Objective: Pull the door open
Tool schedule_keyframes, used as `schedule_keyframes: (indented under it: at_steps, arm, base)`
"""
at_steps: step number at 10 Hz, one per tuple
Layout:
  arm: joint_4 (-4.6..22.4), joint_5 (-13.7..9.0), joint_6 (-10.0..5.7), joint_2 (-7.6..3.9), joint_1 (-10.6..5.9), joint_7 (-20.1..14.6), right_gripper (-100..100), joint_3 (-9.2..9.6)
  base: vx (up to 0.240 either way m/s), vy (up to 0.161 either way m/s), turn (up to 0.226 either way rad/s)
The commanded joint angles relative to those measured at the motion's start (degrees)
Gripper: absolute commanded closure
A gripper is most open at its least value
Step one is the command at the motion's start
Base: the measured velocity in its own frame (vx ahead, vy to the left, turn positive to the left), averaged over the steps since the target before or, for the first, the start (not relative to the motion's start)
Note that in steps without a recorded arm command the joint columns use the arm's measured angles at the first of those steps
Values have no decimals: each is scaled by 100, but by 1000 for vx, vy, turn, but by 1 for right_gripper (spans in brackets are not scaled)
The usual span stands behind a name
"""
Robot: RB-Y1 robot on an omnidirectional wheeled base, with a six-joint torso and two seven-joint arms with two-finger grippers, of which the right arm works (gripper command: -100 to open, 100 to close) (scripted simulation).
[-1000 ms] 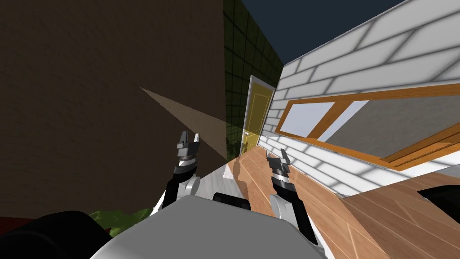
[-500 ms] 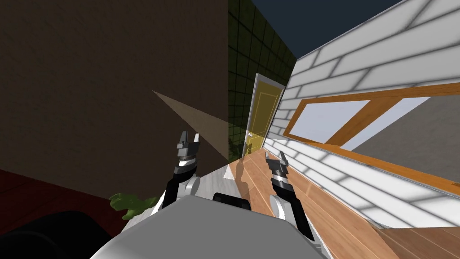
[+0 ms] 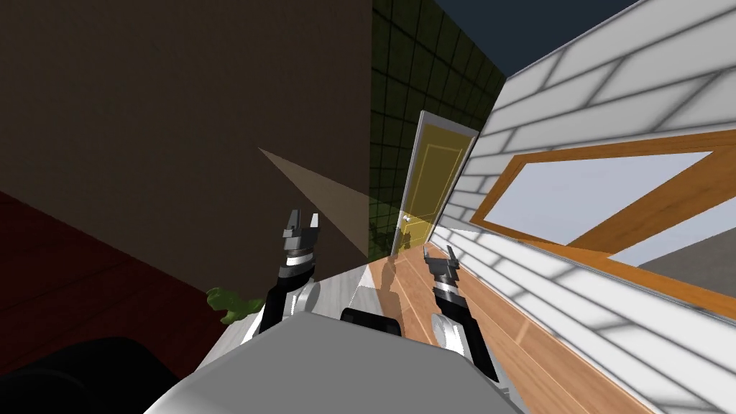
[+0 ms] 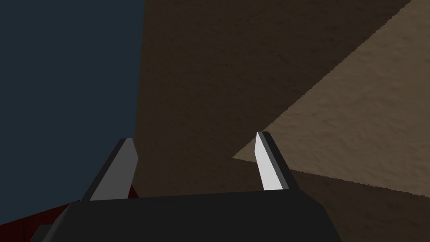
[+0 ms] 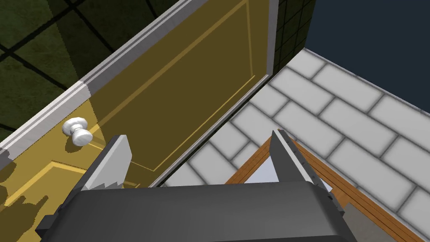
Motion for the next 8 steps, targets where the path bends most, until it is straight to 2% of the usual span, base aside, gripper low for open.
schedule_keyframes:
  at_steps: [1,8]
  arm:
    - [257,-86,-82,-66,-67,-213,-100,-16]
    - [1229,-447,-348,-292,-291,-1059,-100,-53]
  base:
    - [53,-93,186]
    - [36,-110,208]
